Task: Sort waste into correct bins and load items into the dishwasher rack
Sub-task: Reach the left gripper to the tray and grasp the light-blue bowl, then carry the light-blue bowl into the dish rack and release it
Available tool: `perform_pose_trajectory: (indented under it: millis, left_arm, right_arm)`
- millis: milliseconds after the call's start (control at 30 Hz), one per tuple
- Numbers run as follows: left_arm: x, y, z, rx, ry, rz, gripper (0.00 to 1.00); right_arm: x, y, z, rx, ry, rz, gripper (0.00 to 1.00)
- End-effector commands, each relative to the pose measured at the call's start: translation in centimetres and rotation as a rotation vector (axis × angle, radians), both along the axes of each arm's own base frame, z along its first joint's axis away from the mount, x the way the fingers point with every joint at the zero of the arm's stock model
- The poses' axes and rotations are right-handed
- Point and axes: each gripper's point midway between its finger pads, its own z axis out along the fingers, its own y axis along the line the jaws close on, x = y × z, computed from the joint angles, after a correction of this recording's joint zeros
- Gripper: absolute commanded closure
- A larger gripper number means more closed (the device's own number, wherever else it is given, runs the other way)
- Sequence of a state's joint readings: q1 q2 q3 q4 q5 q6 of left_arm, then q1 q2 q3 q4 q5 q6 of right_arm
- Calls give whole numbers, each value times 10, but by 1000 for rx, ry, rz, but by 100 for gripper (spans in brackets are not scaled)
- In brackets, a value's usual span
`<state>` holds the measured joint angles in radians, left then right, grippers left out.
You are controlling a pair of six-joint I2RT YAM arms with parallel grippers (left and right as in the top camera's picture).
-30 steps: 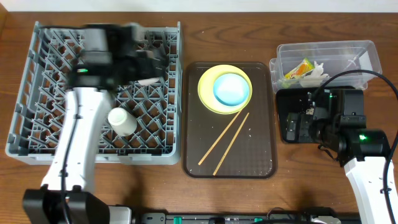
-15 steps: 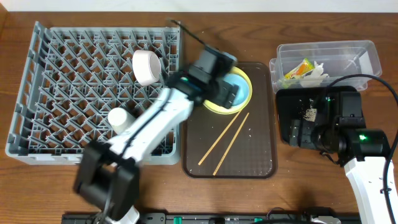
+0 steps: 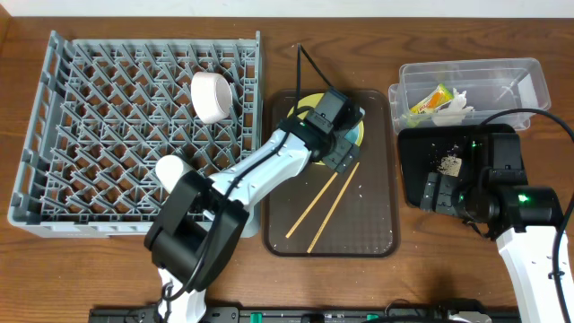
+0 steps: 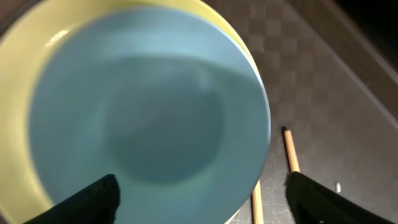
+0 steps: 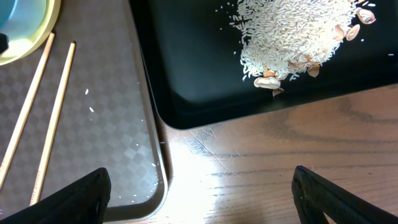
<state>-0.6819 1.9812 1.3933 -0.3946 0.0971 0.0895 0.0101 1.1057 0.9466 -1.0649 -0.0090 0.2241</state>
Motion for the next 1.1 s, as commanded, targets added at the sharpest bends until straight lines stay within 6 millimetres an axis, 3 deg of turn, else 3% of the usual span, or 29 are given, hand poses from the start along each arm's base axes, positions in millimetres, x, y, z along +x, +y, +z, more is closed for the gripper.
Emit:
perform_pose_trajectory:
  millis: [0, 200, 400, 533, 633, 833, 933, 1067]
  left_arm:
    - [-4, -2, -16, 35, 15, -21, 23]
    - [-6, -2, -21, 44, 25, -23, 66]
    - [-7, -1, -21, 46, 29, -23, 94]
    - [-7, -1, -15, 41, 22, -23, 94]
    - [-5, -2, 6, 15, -10, -22, 94]
    - [-13, 6, 82, -60, -100, -16, 94]
    - [-18, 24, 121, -118, -116, 62, 94]
    - [-30, 54, 158, -221, -69, 133, 94]
  right_arm:
    - [0, -4, 1, -6, -4, -27, 9]
    - [0, -4, 1, -6, -3, -27, 9]
    - [0, -4, 1, -7, -3, -27, 9]
    - [0, -4, 1, -7, -3, -27, 9]
    - [0, -4, 1, -7, -3, -27, 9]
    - [0, -4, 1, -7, -3, -27, 9]
    - [0, -4, 1, -7, -3, -27, 9]
    - [0, -4, 1, -7, -4, -27, 8]
